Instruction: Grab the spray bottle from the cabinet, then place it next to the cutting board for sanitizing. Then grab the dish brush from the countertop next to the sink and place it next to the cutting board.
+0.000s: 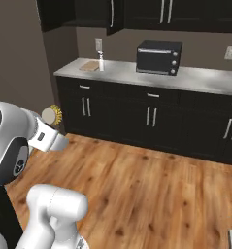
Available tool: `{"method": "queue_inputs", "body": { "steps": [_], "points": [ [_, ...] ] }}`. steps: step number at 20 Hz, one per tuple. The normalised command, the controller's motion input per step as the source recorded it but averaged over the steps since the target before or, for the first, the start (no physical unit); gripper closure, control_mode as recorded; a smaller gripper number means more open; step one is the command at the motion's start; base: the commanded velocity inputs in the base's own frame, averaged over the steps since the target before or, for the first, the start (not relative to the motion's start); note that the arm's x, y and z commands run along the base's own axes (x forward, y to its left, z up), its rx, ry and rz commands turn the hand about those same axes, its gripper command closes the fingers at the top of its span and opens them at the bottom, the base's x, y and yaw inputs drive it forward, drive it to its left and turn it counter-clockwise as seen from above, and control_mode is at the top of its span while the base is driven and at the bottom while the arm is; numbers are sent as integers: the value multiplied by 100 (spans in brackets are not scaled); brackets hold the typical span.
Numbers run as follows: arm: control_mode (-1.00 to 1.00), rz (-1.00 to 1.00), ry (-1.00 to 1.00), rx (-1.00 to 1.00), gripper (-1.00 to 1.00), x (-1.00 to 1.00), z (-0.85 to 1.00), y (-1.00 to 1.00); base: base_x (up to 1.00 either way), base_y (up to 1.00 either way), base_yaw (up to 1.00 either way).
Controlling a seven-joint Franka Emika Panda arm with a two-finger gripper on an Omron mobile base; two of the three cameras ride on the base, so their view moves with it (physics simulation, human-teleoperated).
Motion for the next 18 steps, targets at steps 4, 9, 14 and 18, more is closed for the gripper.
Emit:
{"method": "queue_inputs", "body": {
  "steps": [4, 9, 14, 18],
  "points": [
    [100, 0, 0, 0, 100, 0, 0, 0, 100, 0, 0],
    [100, 0, 0, 0, 100, 0, 0, 0, 100, 6, 0],
    [100, 0, 0, 0, 100, 0, 0, 0, 100, 30, 0],
    [100, 0, 0, 0, 100, 0, 0, 0, 100, 75, 0]
  ]
}}
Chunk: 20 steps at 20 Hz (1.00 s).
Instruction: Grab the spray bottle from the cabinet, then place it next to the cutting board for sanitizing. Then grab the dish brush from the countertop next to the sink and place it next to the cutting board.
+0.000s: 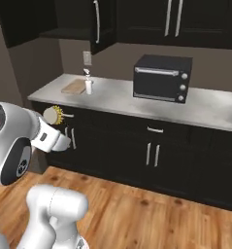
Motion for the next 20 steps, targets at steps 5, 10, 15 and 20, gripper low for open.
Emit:
{"method": "queue_inputs", "body": {
  "steps": [5, 10, 15, 20],
  "points": [
    [100, 0, 0, 0, 100, 0, 0, 0, 100, 96, 0],
    [100, 0, 0, 0, 100, 0, 0, 0, 100, 100, 0],
    [100, 0, 0, 0, 100, 0, 0, 0, 100, 94, 0],
    [100, 0, 0, 0, 100, 0, 0, 0, 100, 45, -1]
  ]
}}
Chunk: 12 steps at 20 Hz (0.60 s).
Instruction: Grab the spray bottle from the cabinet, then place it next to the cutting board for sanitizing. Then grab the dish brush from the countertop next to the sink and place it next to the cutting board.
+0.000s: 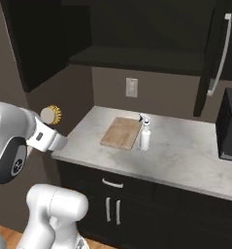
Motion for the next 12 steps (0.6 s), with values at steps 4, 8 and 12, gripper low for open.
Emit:
{"method": "queue_inputs", "body": {
  "steps": [4, 8, 12],
  "points": [
    [100, 0, 0, 0, 100, 0, 0, 0, 76, -52, 9],
    [100, 0, 0, 0, 100, 0, 0, 0, 57, -60, 6],
    [100, 0, 0, 0, 100, 0, 0, 0, 34, 16, -12]
  ]
}}
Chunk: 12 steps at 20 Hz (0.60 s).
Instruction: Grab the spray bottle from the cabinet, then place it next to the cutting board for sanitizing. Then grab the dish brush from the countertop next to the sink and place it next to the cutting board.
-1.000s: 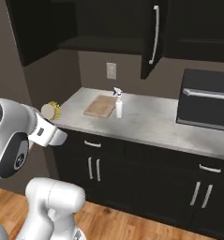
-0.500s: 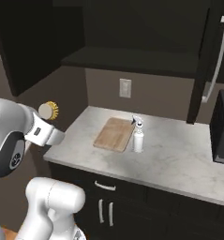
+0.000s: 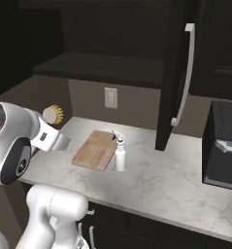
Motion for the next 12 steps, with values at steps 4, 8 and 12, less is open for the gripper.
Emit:
{"method": "queue_inputs", "body": {
  "steps": [4, 8, 12],
  "points": [
    [100, 0, 0, 0, 100, 0, 0, 0, 59, 46, -10],
    [100, 0, 0, 0, 100, 0, 0, 0, 48, 0, 11],
    [100, 0, 0, 0, 100, 0, 0, 0, 34, 0, 17]
  ]
}}
